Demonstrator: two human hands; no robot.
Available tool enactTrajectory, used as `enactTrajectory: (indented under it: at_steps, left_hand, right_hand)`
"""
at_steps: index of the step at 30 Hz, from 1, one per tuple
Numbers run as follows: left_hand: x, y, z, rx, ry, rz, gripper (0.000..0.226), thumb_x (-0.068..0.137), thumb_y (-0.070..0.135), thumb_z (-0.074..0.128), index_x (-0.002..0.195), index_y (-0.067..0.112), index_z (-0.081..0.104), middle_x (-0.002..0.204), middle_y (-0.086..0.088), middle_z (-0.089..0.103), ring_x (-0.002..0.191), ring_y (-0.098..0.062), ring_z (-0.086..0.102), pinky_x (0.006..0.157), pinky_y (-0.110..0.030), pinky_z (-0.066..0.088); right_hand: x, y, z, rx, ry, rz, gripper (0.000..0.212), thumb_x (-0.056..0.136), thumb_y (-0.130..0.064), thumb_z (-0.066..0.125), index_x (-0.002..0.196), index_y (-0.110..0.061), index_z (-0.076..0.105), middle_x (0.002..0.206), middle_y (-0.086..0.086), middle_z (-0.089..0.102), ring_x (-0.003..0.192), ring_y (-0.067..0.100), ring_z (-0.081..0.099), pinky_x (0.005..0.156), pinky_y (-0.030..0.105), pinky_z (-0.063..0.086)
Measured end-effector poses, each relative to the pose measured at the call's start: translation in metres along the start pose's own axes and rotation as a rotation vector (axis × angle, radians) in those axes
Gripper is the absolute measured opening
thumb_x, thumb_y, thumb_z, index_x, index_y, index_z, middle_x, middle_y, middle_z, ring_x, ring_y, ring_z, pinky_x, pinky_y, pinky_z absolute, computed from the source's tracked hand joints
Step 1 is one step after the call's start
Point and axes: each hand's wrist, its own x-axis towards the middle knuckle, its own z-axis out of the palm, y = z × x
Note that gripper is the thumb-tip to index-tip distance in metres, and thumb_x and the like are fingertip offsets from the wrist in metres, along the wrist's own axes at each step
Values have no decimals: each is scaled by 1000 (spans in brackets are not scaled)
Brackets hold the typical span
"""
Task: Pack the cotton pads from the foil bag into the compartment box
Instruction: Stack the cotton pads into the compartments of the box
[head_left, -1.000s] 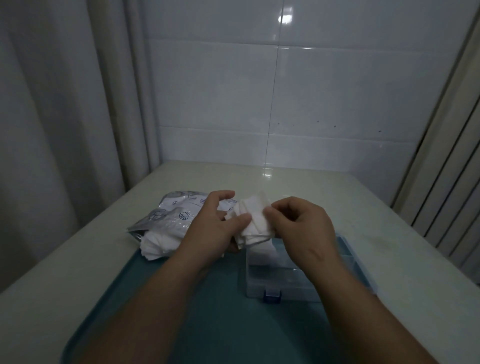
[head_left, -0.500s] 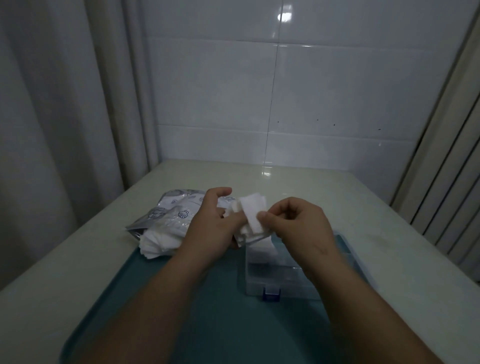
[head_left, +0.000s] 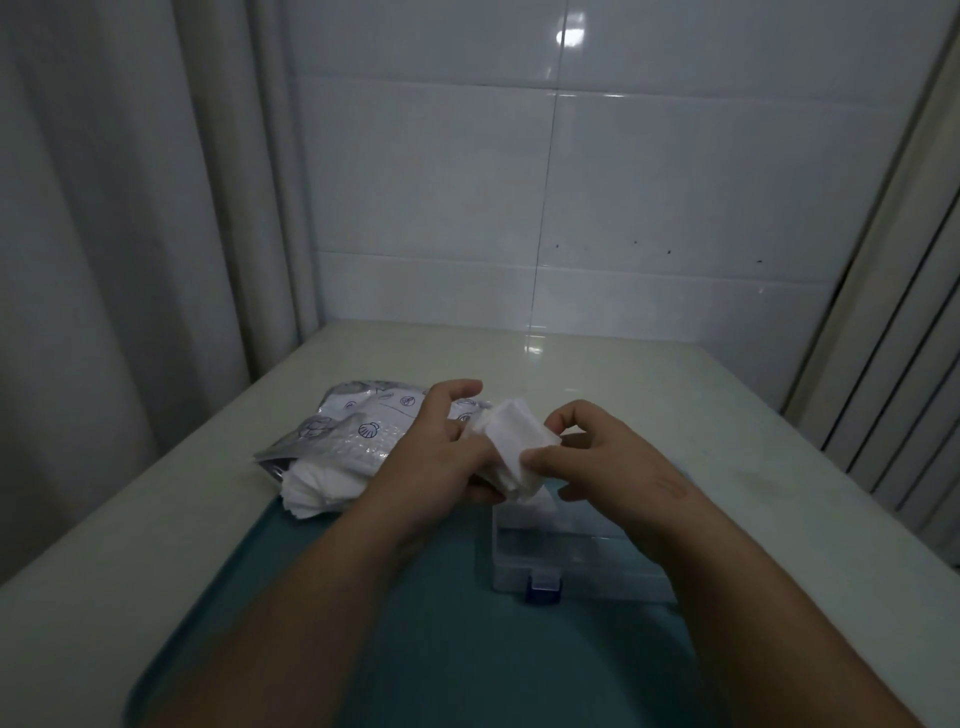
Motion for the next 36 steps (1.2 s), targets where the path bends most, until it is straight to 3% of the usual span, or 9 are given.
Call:
enactTrajectory:
  at_steps: [3, 8, 10, 13, 17, 21, 27, 30, 36]
  left_hand:
    - [0, 2, -3, 109, 16, 16, 49, 81, 6, 61, 117, 37, 53, 102, -8, 71, 89, -23, 69, 66, -27, 57]
    - [-2, 9, 6, 11, 111, -27, 30, 83, 9, 50, 108, 18, 65, 104, -17, 68, 91, -27, 64, 75, -33, 50]
    - [-5, 6, 12, 13, 145, 5, 20, 92, 26, 52, 104, 19, 66, 100, -8, 70, 90, -20, 64, 79, -34, 49]
    - [-8, -2, 19, 188, 142, 62, 31, 88, 49, 50, 97, 23, 65, 96, 3, 69, 93, -17, 61, 85, -39, 47]
    - [-6, -11, 30, 345, 227, 141, 11, 93, 28, 53, 92, 21, 62, 94, 4, 63, 85, -8, 57, 67, -24, 41]
    - [-2, -19, 30, 426, 336, 179, 16, 93, 14, 48, 87, 18, 63, 86, 6, 63, 80, -9, 55, 67, -25, 41]
    - [2, -21, 28, 435, 366, 108, 25, 94, 20, 46, 82, 3, 60, 81, -12, 60, 77, -24, 54, 59, -32, 34]
    - [3, -23, 30, 465, 378, 123, 25, 94, 20, 46, 79, 3, 56, 77, -12, 58, 72, -24, 51, 57, -32, 33]
    - [2, -19, 33, 347, 434, 159, 26, 93, 19, 47, 71, 6, 52, 74, -13, 56, 66, -17, 45, 58, -32, 33]
  right_hand:
    - [-1, 0, -6, -18, -16, -11, 32, 76, -23, 75, 97, -24, 51, 101, 2, 67, 88, 20, 66, 74, 31, 59]
    - [-4, -1, -15, -259, -22, -109, 41, 66, -27, 83, 97, -30, 56, 95, -8, 66, 84, 11, 66, 76, 30, 59]
    - [-5, -1, -12, -352, -46, -138, 38, 66, -29, 83, 96, -32, 60, 95, -13, 63, 82, 8, 63, 77, 28, 57]
    - [-4, 0, -5, -366, -79, -150, 38, 66, -31, 84, 96, -35, 61, 96, -16, 63, 81, 7, 63, 78, 28, 57]
    - [-3, 2, -3, -358, -71, -169, 41, 64, -32, 85, 99, -33, 63, 96, -14, 65, 78, 7, 65, 75, 28, 57]
    - [-4, 1, -5, -326, -128, -188, 51, 71, -33, 81, 106, -40, 46, 99, -20, 57, 83, 9, 65, 73, 26, 58]
    - [-3, 5, -7, -396, -113, -307, 19, 84, -33, 71, 97, -39, 59, 97, -16, 62, 84, 4, 60, 76, 25, 52]
    - [-2, 9, -7, -389, -127, -275, 26, 79, -36, 74, 98, -39, 56, 99, -13, 62, 88, 5, 60, 80, 28, 54]
    - [-1, 7, -4, -346, -130, -280, 45, 72, -27, 81, 95, -37, 45, 97, -11, 62, 81, 8, 64, 73, 31, 59]
